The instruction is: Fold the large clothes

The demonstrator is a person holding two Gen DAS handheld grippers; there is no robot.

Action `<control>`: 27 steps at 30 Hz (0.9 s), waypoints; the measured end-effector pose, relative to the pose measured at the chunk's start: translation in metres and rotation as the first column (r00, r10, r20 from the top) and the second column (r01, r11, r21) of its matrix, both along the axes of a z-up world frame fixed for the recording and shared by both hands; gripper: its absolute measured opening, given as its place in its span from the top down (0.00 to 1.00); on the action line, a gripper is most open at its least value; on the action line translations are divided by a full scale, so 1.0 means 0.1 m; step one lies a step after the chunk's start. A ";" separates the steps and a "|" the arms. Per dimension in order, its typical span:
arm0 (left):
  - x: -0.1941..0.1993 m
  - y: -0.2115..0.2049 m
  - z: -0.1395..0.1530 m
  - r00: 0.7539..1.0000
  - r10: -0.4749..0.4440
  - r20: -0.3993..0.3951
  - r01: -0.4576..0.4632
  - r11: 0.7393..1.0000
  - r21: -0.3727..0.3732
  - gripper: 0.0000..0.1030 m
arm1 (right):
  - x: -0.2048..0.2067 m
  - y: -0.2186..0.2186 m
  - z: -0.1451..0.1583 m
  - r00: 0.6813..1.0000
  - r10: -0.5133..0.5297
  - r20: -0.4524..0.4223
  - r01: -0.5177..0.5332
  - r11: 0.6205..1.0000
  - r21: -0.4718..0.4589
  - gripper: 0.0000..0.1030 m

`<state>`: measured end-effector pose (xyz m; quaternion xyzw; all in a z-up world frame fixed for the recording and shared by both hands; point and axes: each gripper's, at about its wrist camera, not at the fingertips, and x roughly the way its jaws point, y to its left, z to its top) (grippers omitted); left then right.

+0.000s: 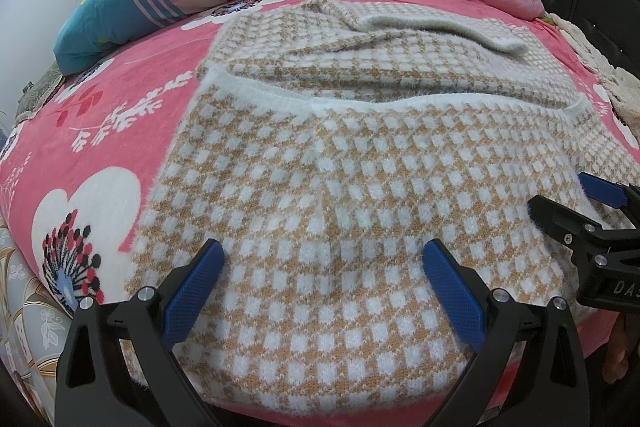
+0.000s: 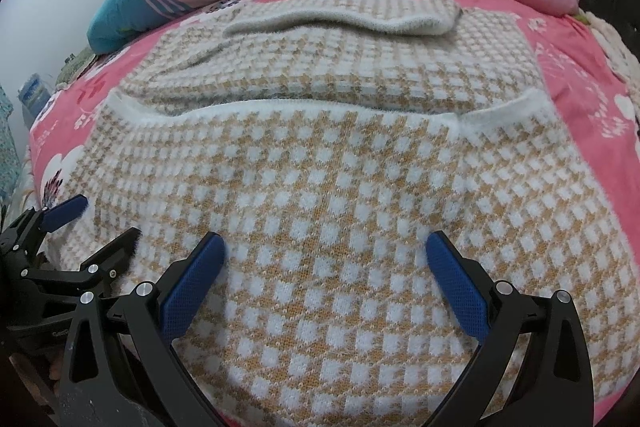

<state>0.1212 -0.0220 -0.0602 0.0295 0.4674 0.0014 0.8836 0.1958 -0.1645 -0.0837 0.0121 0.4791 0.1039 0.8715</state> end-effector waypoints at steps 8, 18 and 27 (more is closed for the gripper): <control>-0.01 0.00 -0.01 1.000 0.001 0.000 -0.001 1.000 -0.002 0.05 | 0.02 -0.01 -0.03 1.000 -0.002 -0.002 0.002 1.000 -0.003 0.07; 0.00 0.00 -0.01 1.000 0.002 -0.001 -0.002 1.000 -0.002 0.05 | 0.02 -0.01 -0.02 1.000 0.000 -0.003 0.000 1.000 -0.004 0.06; 0.00 0.01 -0.01 1.000 0.002 -0.001 -0.002 1.000 -0.002 0.05 | 0.03 0.00 -0.02 1.000 0.001 -0.004 -0.001 1.000 -0.005 0.07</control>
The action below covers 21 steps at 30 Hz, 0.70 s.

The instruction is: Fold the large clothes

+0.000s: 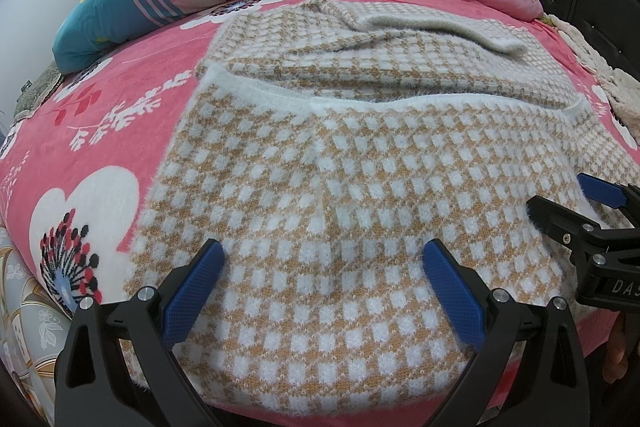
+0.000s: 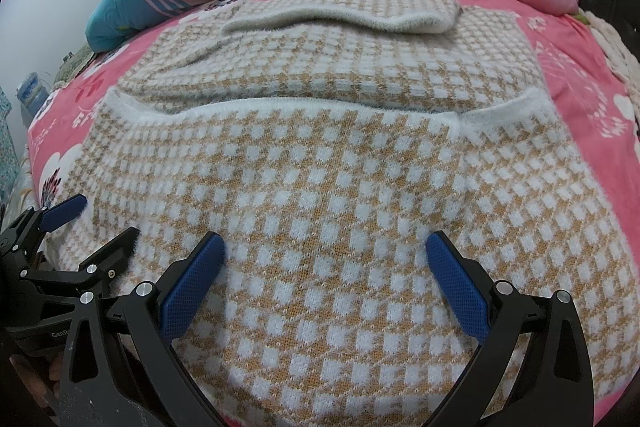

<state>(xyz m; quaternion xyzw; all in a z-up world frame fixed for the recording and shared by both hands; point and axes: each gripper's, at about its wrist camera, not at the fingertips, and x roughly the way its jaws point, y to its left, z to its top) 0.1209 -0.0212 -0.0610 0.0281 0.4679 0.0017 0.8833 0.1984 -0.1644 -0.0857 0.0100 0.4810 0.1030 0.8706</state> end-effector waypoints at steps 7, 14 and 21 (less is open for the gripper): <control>0.00 0.00 0.00 1.000 0.000 0.000 0.000 1.000 0.001 0.05 | 0.00 0.01 0.01 1.000 0.000 0.000 0.000 1.000 0.000 0.07; 0.00 0.01 -0.01 1.000 -0.001 0.000 0.001 1.000 0.001 0.05 | -0.01 0.03 0.00 1.000 -0.001 0.000 0.001 1.000 -0.001 0.07; -0.01 0.01 -0.01 1.000 -0.003 0.006 0.003 1.000 0.000 0.05 | -0.01 0.04 0.00 1.000 0.000 -0.001 0.000 1.000 -0.002 0.07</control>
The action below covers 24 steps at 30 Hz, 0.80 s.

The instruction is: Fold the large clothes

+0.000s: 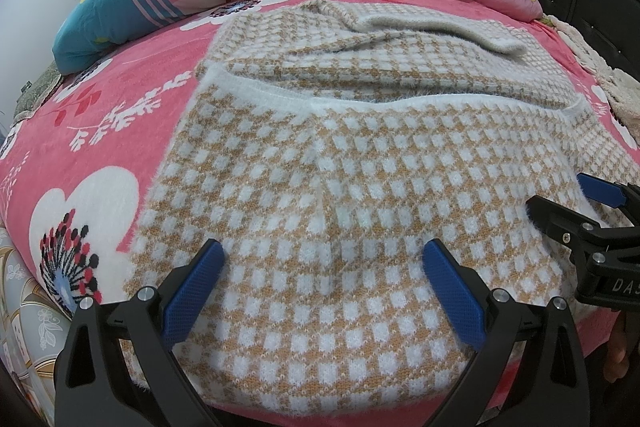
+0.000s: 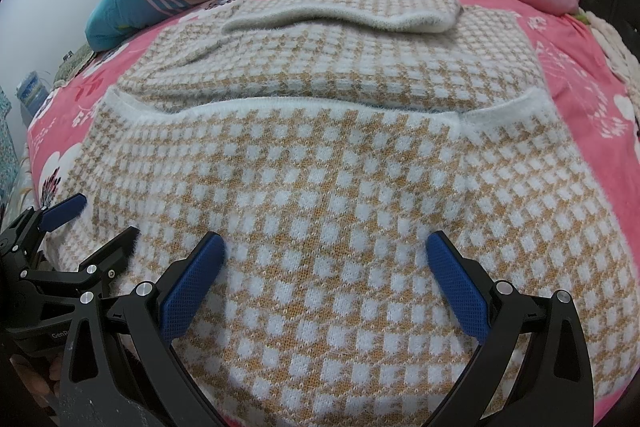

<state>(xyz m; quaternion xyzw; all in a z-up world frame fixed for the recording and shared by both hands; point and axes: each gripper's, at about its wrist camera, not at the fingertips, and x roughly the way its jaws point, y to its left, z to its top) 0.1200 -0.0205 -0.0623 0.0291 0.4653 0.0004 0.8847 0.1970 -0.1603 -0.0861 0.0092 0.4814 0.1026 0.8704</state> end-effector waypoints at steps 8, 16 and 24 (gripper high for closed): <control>-0.32 0.02 0.24 0.957 -0.168 0.238 0.139 0.981 0.133 0.05 | -0.04 -0.01 -0.01 1.000 0.003 -0.003 -0.003 1.000 0.000 0.07; -0.26 0.73 0.46 0.944 -0.088 0.319 0.119 0.990 -0.080 0.08 | -0.06 -0.03 0.02 1.000 0.006 -0.005 -0.006 1.000 -0.002 0.07; -0.11 1.23 0.37 0.962 -0.068 0.264 0.171 0.904 -0.392 0.27 | -0.06 -0.03 0.03 1.000 0.007 -0.006 -0.007 1.000 -0.003 0.07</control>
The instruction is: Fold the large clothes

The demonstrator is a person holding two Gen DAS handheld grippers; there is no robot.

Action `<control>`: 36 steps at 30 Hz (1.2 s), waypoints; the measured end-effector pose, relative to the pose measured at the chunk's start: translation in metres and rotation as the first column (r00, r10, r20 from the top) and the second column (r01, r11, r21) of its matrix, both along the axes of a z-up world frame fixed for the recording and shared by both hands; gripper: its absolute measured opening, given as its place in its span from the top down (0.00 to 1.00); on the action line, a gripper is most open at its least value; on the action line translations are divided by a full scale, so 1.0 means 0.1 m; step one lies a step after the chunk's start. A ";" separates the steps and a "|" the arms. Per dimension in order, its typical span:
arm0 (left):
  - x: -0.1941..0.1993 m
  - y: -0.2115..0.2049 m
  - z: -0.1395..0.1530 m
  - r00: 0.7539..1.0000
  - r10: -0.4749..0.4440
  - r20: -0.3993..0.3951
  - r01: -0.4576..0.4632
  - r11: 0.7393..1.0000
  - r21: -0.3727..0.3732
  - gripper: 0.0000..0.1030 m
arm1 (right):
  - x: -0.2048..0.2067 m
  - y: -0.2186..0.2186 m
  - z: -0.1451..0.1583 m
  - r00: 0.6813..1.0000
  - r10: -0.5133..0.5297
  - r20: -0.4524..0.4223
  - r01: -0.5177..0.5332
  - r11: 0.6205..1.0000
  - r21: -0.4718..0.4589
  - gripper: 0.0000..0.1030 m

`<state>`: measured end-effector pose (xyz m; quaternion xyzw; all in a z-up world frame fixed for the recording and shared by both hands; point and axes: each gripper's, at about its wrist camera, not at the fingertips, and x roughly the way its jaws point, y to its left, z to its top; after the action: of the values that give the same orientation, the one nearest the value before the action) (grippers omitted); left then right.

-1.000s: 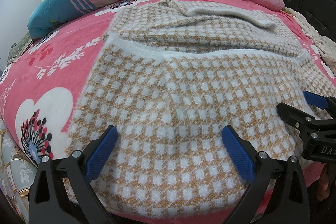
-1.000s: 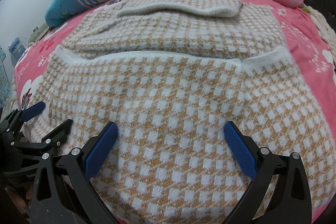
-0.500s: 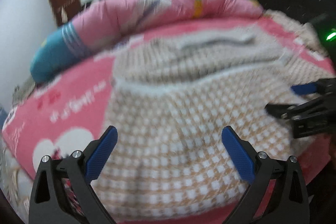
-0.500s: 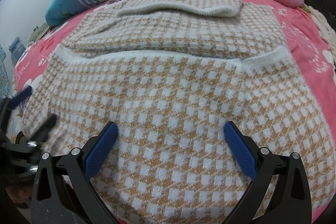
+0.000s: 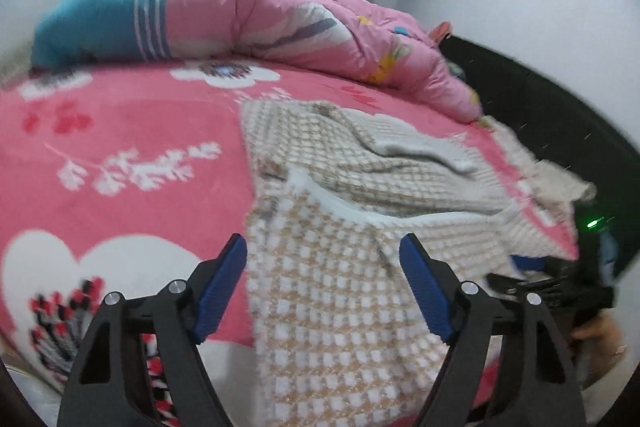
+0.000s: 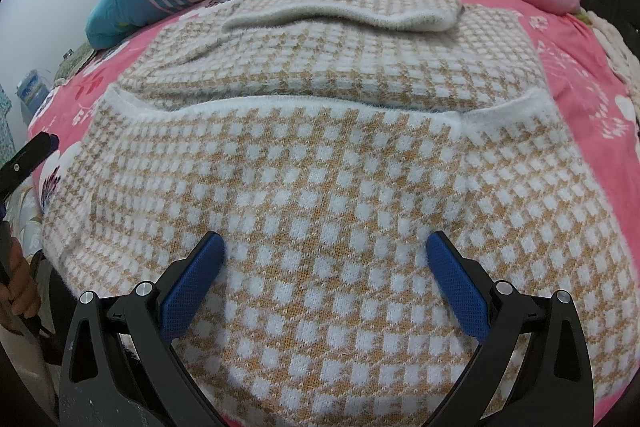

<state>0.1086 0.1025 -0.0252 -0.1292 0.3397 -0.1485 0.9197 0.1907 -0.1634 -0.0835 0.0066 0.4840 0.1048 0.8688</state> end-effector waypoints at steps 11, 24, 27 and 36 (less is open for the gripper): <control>0.29 0.00 -0.16 0.994 -0.065 -0.087 0.059 0.996 -0.068 0.46 | 0.00 -0.02 0.00 1.000 0.004 -0.002 -0.004 1.000 -0.001 0.07; 0.56 0.03 -0.19 0.971 -0.204 -0.125 0.167 0.951 -0.259 0.47 | -0.02 -0.07 0.01 1.000 0.009 -0.002 -0.009 1.000 -0.001 0.07; 0.57 -0.01 -0.19 0.969 -0.209 -0.135 0.174 0.957 -0.234 0.46 | -0.03 -0.08 0.01 1.000 0.010 -0.002 -0.010 1.000 -0.002 0.07; 0.70 -0.10 -0.35 0.951 -0.169 -0.259 0.138 0.981 -0.133 0.46 | -0.02 -0.09 0.01 1.000 0.011 -0.004 -0.011 1.000 -0.003 0.07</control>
<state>0.1782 0.0922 -0.0600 -0.1733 0.4617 -0.2198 0.8417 0.1887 -0.1723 -0.0821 0.0029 0.4861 0.1090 0.8671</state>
